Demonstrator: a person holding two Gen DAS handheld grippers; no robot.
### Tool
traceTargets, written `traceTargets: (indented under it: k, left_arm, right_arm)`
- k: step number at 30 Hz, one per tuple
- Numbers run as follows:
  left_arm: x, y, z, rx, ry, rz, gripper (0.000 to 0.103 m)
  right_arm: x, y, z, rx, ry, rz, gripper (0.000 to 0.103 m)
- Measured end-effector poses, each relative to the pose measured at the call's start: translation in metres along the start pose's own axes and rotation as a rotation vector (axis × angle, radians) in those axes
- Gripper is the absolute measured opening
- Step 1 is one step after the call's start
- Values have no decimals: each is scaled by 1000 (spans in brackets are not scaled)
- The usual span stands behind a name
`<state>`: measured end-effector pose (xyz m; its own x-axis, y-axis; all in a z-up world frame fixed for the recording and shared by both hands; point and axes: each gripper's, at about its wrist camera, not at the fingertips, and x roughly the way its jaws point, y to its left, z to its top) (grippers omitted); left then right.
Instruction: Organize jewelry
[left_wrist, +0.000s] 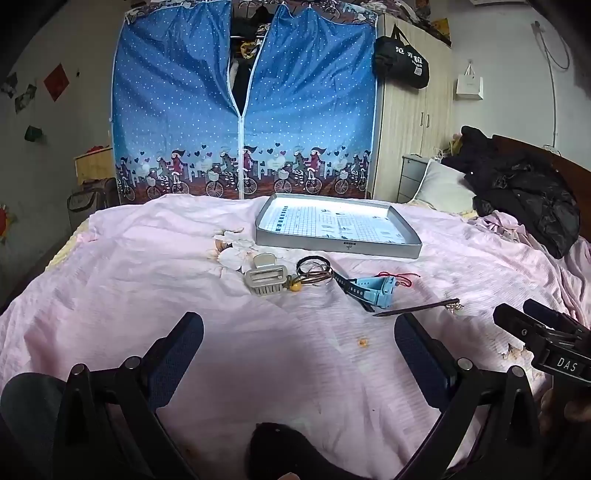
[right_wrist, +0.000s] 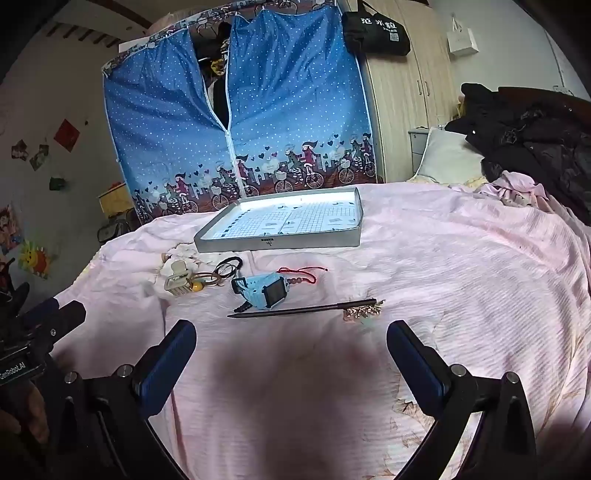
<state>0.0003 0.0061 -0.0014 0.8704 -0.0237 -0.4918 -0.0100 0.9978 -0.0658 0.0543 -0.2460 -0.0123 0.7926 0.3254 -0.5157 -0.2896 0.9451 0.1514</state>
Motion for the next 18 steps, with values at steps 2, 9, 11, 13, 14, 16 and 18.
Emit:
traceTargets:
  k: [2,9,11,13,14,16,18]
  left_arm:
    - [3,-3,1,6,10,3,102]
    - [1,-4,0,9,4,4,102]
    - [1,-3,0,10,6,4,102]
    - [2,-3,0,8,10,4,102]
    - [2,-3,0,8,11,5,102]
    - [2,-3,0,8,12,6,102]
    - [2,-3,0,8,13,6,102]
  right_arm:
    - [1,-4,4,19,8,11,103]
    - [0,-4,1,36,9,15,103]
    - [1,-2,1,35,10,14,103]
    - [1,-2,2,35,12,12,103]
    - [1,-3,2,35,12,12,103]
    - [0,2,-1,30,14,11,103]
    - [0,2,0,27,15,10,103]
